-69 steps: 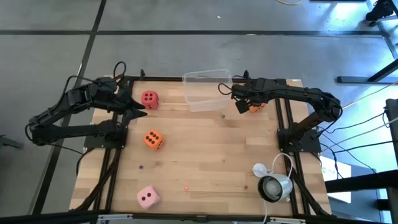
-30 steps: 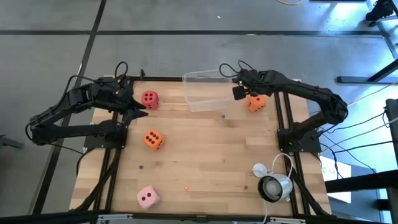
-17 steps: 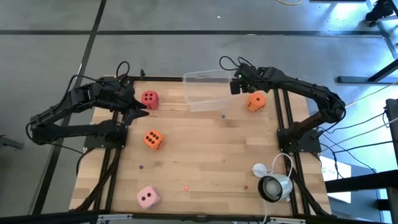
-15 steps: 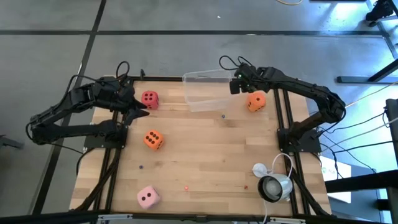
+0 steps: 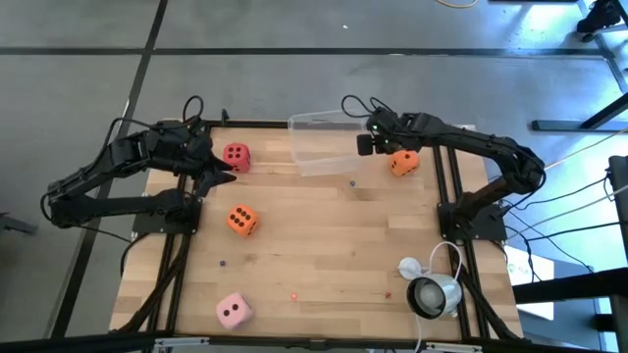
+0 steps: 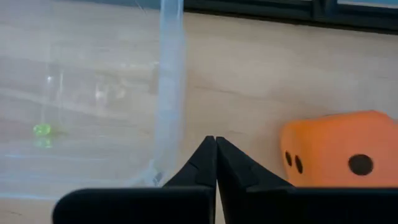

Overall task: Pick & Place Dice
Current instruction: Adjust the transparent bin, then put the large orange dice into the transparent bin

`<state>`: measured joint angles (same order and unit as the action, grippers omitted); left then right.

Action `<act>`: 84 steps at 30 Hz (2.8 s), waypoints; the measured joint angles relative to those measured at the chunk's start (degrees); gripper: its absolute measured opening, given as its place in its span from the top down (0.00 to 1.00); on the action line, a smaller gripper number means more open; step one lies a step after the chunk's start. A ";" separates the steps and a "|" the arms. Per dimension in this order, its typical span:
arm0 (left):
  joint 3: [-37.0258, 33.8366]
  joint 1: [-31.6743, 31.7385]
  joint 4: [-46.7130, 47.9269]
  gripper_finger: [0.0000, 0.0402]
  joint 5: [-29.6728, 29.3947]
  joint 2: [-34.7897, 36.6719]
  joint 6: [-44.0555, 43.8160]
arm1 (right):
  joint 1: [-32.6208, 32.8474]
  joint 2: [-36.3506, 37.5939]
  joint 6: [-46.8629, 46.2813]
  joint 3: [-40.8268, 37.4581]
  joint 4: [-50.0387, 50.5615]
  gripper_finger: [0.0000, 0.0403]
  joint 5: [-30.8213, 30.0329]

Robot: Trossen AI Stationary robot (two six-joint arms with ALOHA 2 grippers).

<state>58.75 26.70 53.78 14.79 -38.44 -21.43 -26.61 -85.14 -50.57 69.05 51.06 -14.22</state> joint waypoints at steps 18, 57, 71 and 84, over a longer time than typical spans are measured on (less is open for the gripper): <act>-0.01 0.02 0.00 0.48 0.04 0.01 -0.57 | 2.71 -2.86 -0.43 -0.14 -4.08 1.00 3.45; -0.01 0.02 0.00 0.48 0.17 0.02 -0.39 | -0.06 -5.00 15.69 -0.17 16.48 0.35 -3.34; -0.01 0.00 0.02 0.48 0.18 0.02 -0.44 | -0.19 -12.55 18.23 -0.17 18.35 0.28 -9.44; -0.01 0.00 0.02 0.48 0.24 0.02 -1.33 | -0.26 -12.61 20.92 -0.17 18.57 0.17 -10.47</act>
<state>58.74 26.70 53.80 15.03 -38.41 -22.76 -26.87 -97.76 -29.66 68.88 69.63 -24.68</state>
